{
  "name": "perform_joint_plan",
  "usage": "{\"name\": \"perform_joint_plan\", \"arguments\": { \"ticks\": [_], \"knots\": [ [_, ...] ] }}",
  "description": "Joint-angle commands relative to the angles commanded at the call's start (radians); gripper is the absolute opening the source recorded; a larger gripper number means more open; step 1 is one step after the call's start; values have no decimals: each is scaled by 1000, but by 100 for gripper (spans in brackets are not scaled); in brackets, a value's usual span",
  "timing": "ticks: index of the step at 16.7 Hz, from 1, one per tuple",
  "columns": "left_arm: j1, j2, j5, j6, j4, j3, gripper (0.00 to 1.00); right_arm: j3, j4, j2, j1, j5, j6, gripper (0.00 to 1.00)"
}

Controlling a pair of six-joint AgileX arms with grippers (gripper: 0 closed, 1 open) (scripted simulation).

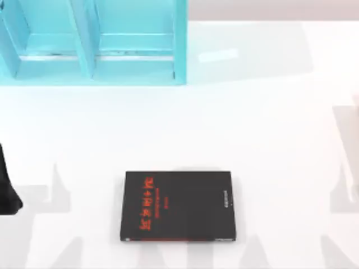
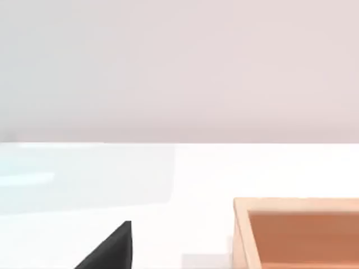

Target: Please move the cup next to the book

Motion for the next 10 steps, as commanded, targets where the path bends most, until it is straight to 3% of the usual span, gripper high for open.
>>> {"name": "perform_joint_plan", "arguments": {
  "ticks": [5, 10],
  "knots": [
    [29, 39, -10, 58, -38, 59, 100, 0, 0, 0, 0, 0, 0, 100],
    [149, 247, -41, 362, -222, 355, 100, 0, 0, 0, 0, 0, 0, 100]
  ]
}}
